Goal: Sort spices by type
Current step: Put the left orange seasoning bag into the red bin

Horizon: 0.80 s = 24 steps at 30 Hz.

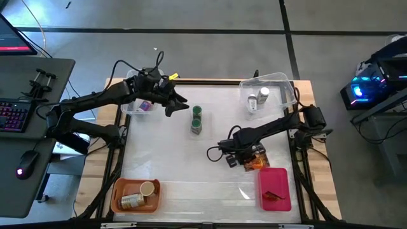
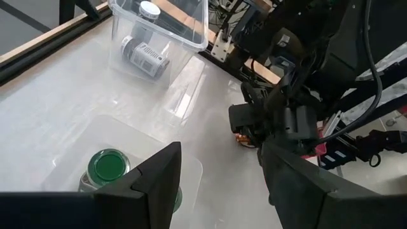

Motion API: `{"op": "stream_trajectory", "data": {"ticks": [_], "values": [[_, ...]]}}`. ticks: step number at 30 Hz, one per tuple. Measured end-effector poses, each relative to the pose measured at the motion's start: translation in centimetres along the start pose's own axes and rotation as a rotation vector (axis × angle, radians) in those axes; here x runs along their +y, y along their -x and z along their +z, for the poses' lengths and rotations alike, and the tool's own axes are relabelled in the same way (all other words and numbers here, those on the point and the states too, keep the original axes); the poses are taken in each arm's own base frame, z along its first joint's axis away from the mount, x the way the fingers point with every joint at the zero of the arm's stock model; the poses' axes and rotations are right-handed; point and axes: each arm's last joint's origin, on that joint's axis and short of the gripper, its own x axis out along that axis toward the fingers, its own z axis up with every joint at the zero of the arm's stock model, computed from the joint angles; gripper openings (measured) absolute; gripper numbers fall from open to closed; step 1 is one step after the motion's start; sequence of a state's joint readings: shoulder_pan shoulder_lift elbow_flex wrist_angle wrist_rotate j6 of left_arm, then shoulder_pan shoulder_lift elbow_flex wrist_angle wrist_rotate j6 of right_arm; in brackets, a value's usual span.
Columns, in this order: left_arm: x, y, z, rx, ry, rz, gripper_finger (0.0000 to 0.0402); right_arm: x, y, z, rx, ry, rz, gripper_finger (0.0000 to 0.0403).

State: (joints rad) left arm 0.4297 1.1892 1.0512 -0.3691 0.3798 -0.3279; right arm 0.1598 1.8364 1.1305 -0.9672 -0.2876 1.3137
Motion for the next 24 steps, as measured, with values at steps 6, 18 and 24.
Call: {"op": "stream_trajectory", "data": {"ticks": [6, 18, 24], "values": [[0.0, 0.0, 0.0, 0.001, -0.009, 0.001, 0.0205, 0.1, 0.1, 0.0, -0.001, 0.080, 0.000, 0.0009], [0.1, 0.0, 0.0, -0.002, -0.043, 0.003, 0.0205, -0.8, 13.5, -4.2, -0.214, 0.229, 0.214, 0.0002], [0.1, 0.0, 0.1, -0.005, -0.045, 0.002, 0.0205, -5.0, 18.1, -8.3, -0.293, 0.098, 0.275, 0.0001]]}}
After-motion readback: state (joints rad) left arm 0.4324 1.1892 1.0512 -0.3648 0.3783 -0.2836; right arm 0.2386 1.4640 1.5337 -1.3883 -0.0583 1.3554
